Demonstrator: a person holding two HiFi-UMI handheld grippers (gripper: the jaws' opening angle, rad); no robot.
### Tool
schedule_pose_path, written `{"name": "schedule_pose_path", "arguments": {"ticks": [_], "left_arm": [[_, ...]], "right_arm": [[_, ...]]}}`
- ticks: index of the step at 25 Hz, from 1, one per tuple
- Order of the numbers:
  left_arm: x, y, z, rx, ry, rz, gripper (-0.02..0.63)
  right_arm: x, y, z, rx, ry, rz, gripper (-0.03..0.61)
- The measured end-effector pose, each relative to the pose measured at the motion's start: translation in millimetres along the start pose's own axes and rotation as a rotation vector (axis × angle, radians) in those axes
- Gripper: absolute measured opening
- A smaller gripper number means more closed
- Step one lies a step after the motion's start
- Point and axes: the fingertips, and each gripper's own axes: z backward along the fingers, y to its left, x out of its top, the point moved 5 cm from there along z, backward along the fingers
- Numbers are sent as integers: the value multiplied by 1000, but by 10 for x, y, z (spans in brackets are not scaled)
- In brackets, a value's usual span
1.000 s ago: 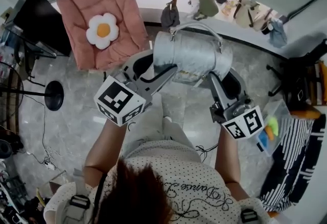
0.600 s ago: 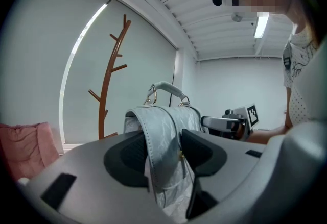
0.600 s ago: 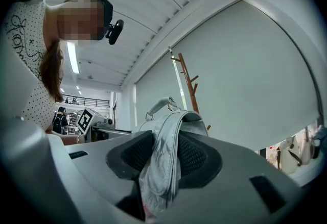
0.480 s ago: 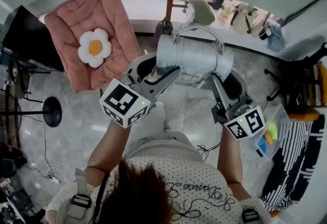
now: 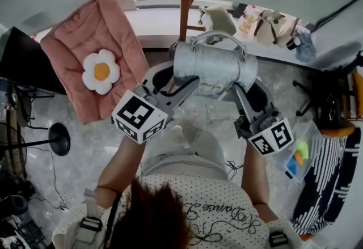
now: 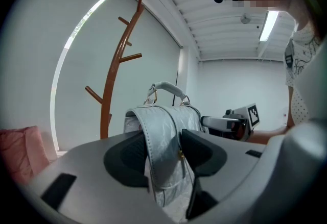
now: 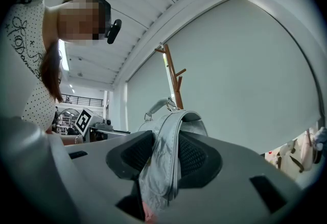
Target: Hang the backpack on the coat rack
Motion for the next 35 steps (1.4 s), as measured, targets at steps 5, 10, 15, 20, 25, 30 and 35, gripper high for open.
{"name": "schedule_pose_path", "arguments": {"ticks": [5,10,15,20,25,30,35], "left_arm": [[-23,215,-381,75,9,42,198],[-48,290,-794,191,20,67,198],[-85,303,-1161,332,18,95,198],[-188,250,-1336,467,22,154,198],[-280,251,-1370,524,40,200,198],[-363,273,-1285,542,57,219,198],[-398,409,-1243,509,66,225,198]], "right_arm": [[-24,-513,-253,72,26,-29,158],[-48,-1105,-435,202,64,-52,158],[-61,-1644,-608,349,112,-67,156],[-142,-1943,-759,483,169,-91,156],[-242,-2023,-850,530,203,-120,156],[-340,-1961,-908,545,230,-135,157],[-392,-1919,-987,513,252,-139,158]]}}
